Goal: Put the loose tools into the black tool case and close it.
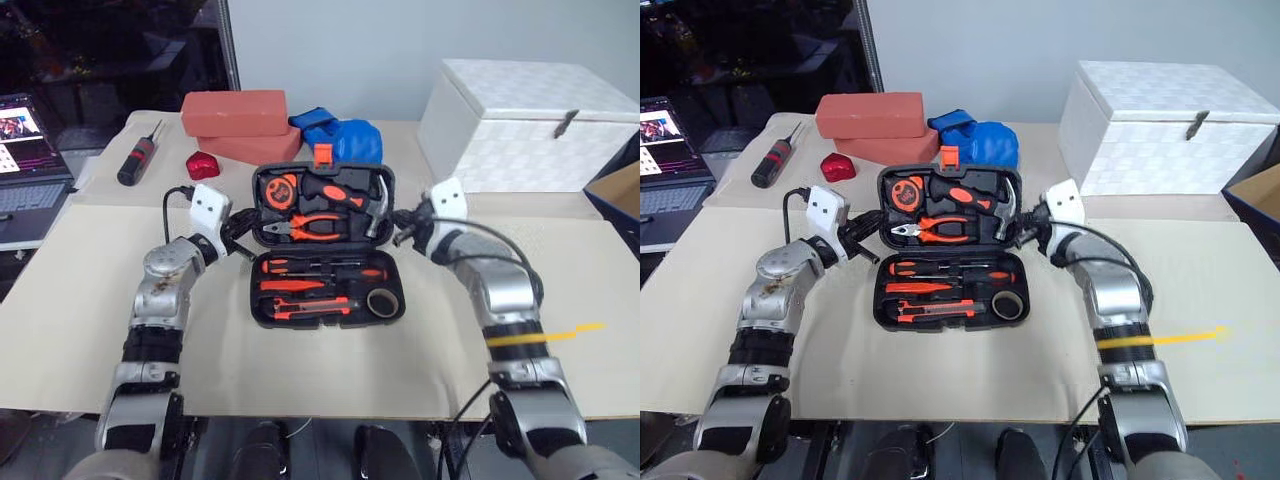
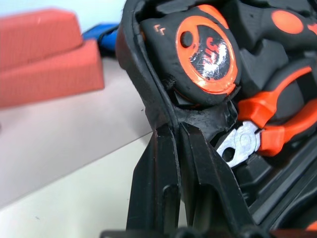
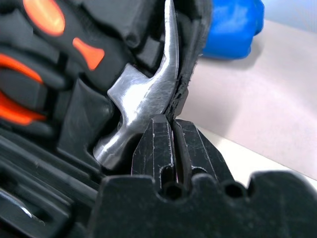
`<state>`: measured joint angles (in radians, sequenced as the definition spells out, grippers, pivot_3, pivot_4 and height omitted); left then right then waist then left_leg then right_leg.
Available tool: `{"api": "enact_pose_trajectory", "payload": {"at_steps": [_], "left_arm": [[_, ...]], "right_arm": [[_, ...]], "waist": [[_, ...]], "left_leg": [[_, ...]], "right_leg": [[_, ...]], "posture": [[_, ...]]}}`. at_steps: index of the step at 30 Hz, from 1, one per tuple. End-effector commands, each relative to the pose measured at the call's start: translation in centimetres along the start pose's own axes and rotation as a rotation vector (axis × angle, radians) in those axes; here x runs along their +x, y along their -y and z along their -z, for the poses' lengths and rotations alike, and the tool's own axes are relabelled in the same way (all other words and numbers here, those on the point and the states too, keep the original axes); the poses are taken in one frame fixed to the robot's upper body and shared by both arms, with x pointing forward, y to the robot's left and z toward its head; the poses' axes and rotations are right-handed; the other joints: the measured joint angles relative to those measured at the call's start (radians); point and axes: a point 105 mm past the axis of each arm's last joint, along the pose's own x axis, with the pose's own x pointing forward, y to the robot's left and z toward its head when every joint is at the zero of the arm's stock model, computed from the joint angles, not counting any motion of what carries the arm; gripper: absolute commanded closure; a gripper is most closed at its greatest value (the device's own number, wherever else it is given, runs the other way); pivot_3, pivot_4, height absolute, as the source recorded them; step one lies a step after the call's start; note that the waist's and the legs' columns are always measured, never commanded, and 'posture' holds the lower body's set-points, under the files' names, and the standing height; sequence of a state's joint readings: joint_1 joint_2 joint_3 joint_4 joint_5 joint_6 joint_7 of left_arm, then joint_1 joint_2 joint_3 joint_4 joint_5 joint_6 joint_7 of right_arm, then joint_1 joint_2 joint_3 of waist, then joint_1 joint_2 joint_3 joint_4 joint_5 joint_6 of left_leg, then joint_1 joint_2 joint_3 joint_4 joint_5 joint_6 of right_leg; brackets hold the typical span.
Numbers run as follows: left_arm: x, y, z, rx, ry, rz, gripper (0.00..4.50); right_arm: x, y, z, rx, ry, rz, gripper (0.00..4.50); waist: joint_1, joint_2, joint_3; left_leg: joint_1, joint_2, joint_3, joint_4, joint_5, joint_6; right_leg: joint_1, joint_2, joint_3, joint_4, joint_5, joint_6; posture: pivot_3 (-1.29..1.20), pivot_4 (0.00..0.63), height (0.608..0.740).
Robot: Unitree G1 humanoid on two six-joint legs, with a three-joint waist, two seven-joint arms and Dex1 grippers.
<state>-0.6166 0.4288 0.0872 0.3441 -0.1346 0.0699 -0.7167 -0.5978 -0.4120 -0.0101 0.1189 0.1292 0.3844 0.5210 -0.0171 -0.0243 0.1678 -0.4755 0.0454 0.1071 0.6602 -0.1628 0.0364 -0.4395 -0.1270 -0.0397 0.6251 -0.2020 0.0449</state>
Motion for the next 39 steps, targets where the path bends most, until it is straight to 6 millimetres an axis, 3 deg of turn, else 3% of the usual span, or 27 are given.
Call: {"api": "enact_pose_trajectory", "payload": {"at_steps": [1, 4, 11, 13, 15, 18, 20, 21, 24, 26, 28, 30, 36, 39], "left_arm": [[0.2, 2.5, -2.3, 0.208, 0.085, 0.157, 4.48], [-0.5, 3.2, -1.5, 0.276, 0.067, 0.206, 4.48], [-2.4, 3.7, 0.3, 0.357, 0.012, 0.270, 4.48], [-3.5, 3.6, 0.9, 0.284, -0.037, 0.307, 4.48], [-5.8, 3.7, 1.8, 0.152, -0.155, 0.413, 3.79], [-10.5, 3.7, 3.0, -0.018, -0.374, 0.558, 2.68], [-12.8, 2.3, 2.5, -0.127, -0.471, 0.556, 1.94], [-13.9, 1.3, 1.6, -0.161, -0.496, 0.554, 1.63], [-14.7, 0.9, -0.8, -0.251, -0.475, 0.577, 1.63], [-14.1, 1.8, -2.3, -0.306, -0.417, 0.616, 1.56], [-13.7, 2.3, -3.0, -0.333, -0.386, 0.625, 1.81], [-12.6, 3.3, -3.4, -0.322, -0.347, 0.640, 2.21], [-10.3, 5.3, -4.4, -0.341, -0.251, 0.644, 4.43], [-8.6, 7.1, -5.6, -0.359, -0.197, 0.692, 4.43]], "right_arm": [[-1.0, -2.3, -3.0, -0.119, 0.145, -0.065, 4.50], [-2.6, -2.6, -1.7, -0.148, 0.117, -0.056, 4.50], [-5.2, -2.6, -1.1, -0.208, 0.090, -0.053, 4.50], [-6.1, -2.6, -1.3, -0.240, 0.093, -0.063, 4.50], [-7.3, -2.8, -1.1, -0.321, 0.068, -0.093, 4.50], [-9.1, -2.5, -1.1, -0.382, 0.031, -0.108, 3.47], [-10.7, -2.1, -0.7, -0.452, -0.045, -0.145, 2.78], [-12.1, -1.9, -0.1, -0.486, -0.123, -0.180, 2.74], [-14.9, -2.1, 1.0, -0.521, -0.277, -0.280, 2.74], [-16.0, -2.4, 0.7, -0.408, -0.285, -0.298, 3.33], [-16.7, -3.0, 0.4, -0.321, -0.276, -0.327, 3.92], [-17.2, -5.3, 0.2, -0.219, -0.261, -0.422, 4.48], [-16.6, -9.2, -1.4, -0.092, -0.177, -0.527, 4.50], [-16.6, -11.7, -0.6, -0.044, -0.209, -0.602, 4.50]], "waist": [[0.003, 0.000, 0.000], [0.004, 0.000, 0.000], [0.011, 0.000, -0.001], [0.012, 0.000, -0.001], [0.011, 0.000, -0.001], [0.003, 0.001, -0.001], [0.002, 0.001, -0.001], [0.007, 0.001, 0.000], [0.023, 0.000, 0.000], [0.032, 0.001, 0.000], [0.031, 0.000, 0.000], [0.031, 0.000, -0.001], [0.026, -0.001, 0.000], [0.031, -0.002, 0.000]], "left_leg": [[0.000, 0.000, 0.000, 0.000, 0.000, 0.000], [0.002, 0.000, 0.000, 0.001, 0.000, 0.000], [0.016, 0.001, 0.000, 0.000, 0.000, -0.001], [0.017, 0.003, 0.000, 0.000, -0.004, -0.007], [0.017, 0.004, 0.000, 0.000, -0.004, -0.007], [0.018, 0.004, 0.000, 0.000, -0.004, -0.005], [0.017, 0.005, 0.000, -0.001, -0.004, -0.005], [0.017, 0.005, 0.000, -0.001, -0.004, -0.005], [0.015, 0.005, -0.001, 0.000, -0.007, -0.009], [0.017, 0.005, -0.001, 0.000, -0.007, -0.010], [0.020, 0.005, -0.005, 0.000, -0.007, -0.010], [0.020, 0.005, -0.006, 0.000, -0.007, -0.010], [0.020, 0.005, -0.009, 0.000, -0.007, -0.010], [0.020, 0.004, -0.010, 0.000, -0.007, -0.010]], "right_leg": [[0.000, 0.000, 0.000, 0.000, 0.000, 0.000], [0.001, 0.000, 0.000, 0.000, 0.000, 0.000], [0.015, 0.000, -0.001, -0.002, -0.002, -0.002], [0.015, 0.000, -0.001, -0.002, -0.005, -0.004], [0.015, 0.000, -0.001, -0.001, -0.005, -0.005], [0.014, 0.000, -0.001, 0.000, -0.006, -0.005], [0.011, 0.000, -0.001, 0.001, -0.008, -0.006], [0.011, 0.000, -0.001, 0.001, -0.009, -0.006], [0.005, -0.001, -0.001, 0.002, -0.018, -0.004], [0.007, -0.003, -0.001, 0.001, -0.018, -0.003], [0.012, -0.003, -0.001, -0.001, -0.018, -0.003], [0.016, -0.003, -0.001, -0.001, -0.018, -0.002], [0.016, -0.002, -0.001, 0.001, -0.018, -0.003], [0.016, -0.002, -0.001, 0.001, -0.018, -0.003]], "posture": [[0.00, 0.150, 0.740], [0.00, 0.150, 0.740], [0.00, 0.150, 0.740], [0.00, 0.150, 0.740], [0.00, 0.150, 0.740], [0.00, 0.150, 0.740], [0.00, 0.150, 0.740], [0.00, 0.150, 0.740], [0.00, 0.150, 0.740], [0.00, 0.150, 0.740], [0.00, 0.150, 0.740], [0.00, 0.150, 0.740], [0.00, 0.150, 0.740], [0.00, 0.150, 0.740]]}}
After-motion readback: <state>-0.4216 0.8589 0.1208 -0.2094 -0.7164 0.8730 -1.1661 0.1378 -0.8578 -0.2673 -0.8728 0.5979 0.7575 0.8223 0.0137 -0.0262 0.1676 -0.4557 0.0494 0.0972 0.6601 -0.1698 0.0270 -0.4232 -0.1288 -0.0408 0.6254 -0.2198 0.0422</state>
